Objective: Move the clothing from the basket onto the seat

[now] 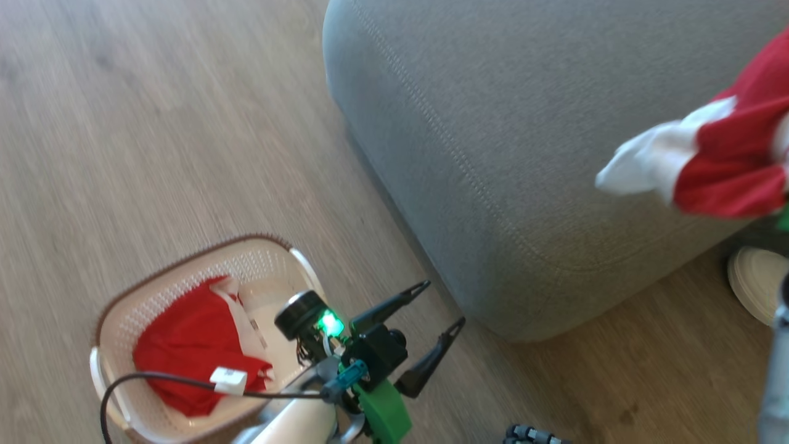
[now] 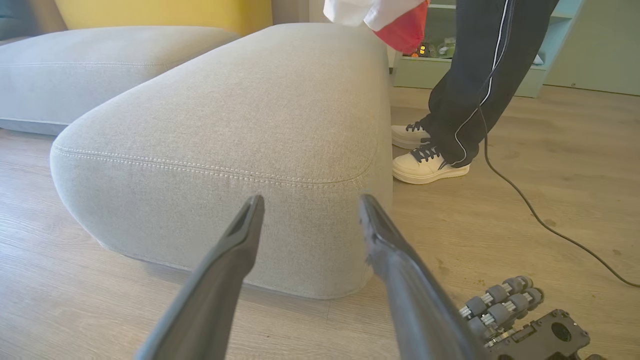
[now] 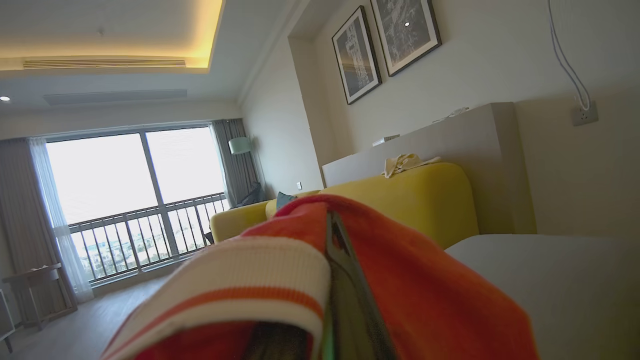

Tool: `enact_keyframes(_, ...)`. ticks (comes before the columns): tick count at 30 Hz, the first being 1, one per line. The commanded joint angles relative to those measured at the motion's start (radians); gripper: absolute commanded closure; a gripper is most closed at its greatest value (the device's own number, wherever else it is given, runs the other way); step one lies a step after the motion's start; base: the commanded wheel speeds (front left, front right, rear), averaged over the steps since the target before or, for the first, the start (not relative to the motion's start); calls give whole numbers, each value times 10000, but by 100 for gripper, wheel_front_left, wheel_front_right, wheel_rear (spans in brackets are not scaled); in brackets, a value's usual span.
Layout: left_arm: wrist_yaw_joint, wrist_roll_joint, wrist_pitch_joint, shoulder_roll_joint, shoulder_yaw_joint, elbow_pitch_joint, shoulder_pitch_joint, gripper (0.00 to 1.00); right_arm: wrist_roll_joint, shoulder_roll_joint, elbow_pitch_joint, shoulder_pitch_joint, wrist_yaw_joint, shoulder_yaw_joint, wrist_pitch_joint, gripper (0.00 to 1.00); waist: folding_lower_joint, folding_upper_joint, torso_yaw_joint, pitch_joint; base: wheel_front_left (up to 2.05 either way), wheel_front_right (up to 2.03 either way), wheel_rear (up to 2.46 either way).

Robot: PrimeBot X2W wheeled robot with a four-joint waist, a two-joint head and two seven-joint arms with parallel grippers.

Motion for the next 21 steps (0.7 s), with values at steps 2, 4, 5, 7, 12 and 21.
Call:
enact_keyframes(2, -13, 75, -53, 53, 159, -231, -645, 0, -121, -430, -161, -829, 71, -71, -21, 100, 0, 0, 204, 527, 0, 0, 0)
enact_keyframes(4, -13, 78, -53, 101, 78, -200, -813, 0, -136, -648, 60, -1269, 71, -295, -21, 100, 0, 0, 258, 838, 0, 0, 0)
enact_keyframes(5, -13, 85, -53, 136, 40, -182, -898, 0, -124, -752, 180, -1507, 71, -400, -21, 100, 0, 0, 285, 969, 0, 0, 0)
enact_keyframes(7, -13, 104, -53, 213, -68, -139, -1074, 0, -73, -1013, 392, -1982, 71, -569, -21, 100, 0, 0, 342, 1301, 0, 0, 0)
enact_keyframes(12, -13, 130, -53, 459, -178, -49, -1497, 0, -105, -1794, 987, -3175, 71, -541, -21, 100, 0, 0, 414, 2117, 0, 0, 0)
enact_keyframes(21, -13, 299, -53, 822, -269, 38, -2418, 0, 159, -2951, 2393, -5779, 71, -104, -21, 100, 0, 0, 747, 3799, 0, 0, 0)
